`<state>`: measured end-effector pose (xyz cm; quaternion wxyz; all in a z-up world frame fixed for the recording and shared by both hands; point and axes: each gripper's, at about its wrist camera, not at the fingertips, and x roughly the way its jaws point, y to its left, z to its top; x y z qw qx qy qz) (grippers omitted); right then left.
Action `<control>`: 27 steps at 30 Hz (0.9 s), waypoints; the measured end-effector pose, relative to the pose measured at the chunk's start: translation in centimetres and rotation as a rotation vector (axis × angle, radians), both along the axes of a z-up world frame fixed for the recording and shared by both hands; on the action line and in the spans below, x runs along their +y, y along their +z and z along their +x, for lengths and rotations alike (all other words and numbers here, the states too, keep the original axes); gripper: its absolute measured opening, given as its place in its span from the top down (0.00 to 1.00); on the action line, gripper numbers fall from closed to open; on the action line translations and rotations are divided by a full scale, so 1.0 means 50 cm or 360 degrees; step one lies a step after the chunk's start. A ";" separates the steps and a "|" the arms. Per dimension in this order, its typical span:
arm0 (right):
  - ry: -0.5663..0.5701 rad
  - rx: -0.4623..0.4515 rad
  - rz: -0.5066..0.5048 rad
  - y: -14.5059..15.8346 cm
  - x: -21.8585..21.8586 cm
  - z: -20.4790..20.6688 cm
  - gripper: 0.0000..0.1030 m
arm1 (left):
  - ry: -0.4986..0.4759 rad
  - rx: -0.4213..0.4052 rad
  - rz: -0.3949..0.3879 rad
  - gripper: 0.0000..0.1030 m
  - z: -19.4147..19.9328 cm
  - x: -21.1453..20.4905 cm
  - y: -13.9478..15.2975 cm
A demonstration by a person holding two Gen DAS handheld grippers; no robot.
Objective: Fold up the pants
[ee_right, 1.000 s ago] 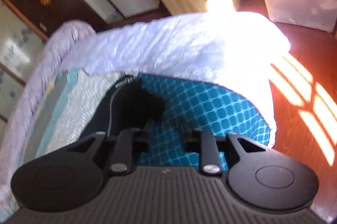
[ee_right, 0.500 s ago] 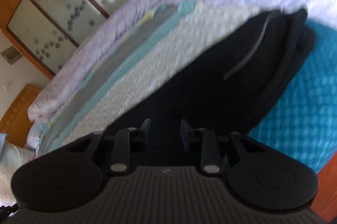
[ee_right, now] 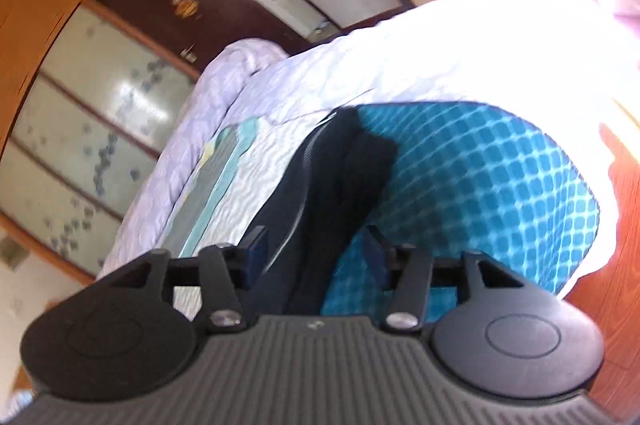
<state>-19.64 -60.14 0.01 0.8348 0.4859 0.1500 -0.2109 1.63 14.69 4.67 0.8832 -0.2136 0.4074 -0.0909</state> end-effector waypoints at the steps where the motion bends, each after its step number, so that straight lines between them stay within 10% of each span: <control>1: -0.0015 -0.0001 0.0034 -0.009 -0.015 0.010 0.36 | 0.0022 0.0010 -0.0018 0.59 0.001 0.003 0.003; 7: -0.0100 -0.0041 0.0108 -0.016 -0.054 0.051 0.41 | 0.0009 -0.0022 0.0000 0.59 0.002 -0.016 0.026; 9: -0.0115 0.0060 0.0082 -0.012 -0.060 0.064 0.86 | -0.0022 -0.0035 0.0028 0.59 0.004 -0.032 0.028; 13: -0.0023 0.0033 -0.0024 0.019 -0.030 0.078 0.90 | -0.0034 -0.0041 0.0023 0.59 -0.002 -0.044 0.030; 20: 0.0866 0.0068 -0.0963 0.162 0.288 0.225 0.90 | -0.0004 -0.0033 -0.0051 0.59 -0.008 -0.023 0.017; 27: 0.1587 0.0602 -0.1396 -0.024 0.602 0.326 0.73 | 0.0071 0.0002 -0.0135 0.59 -0.037 0.032 -0.009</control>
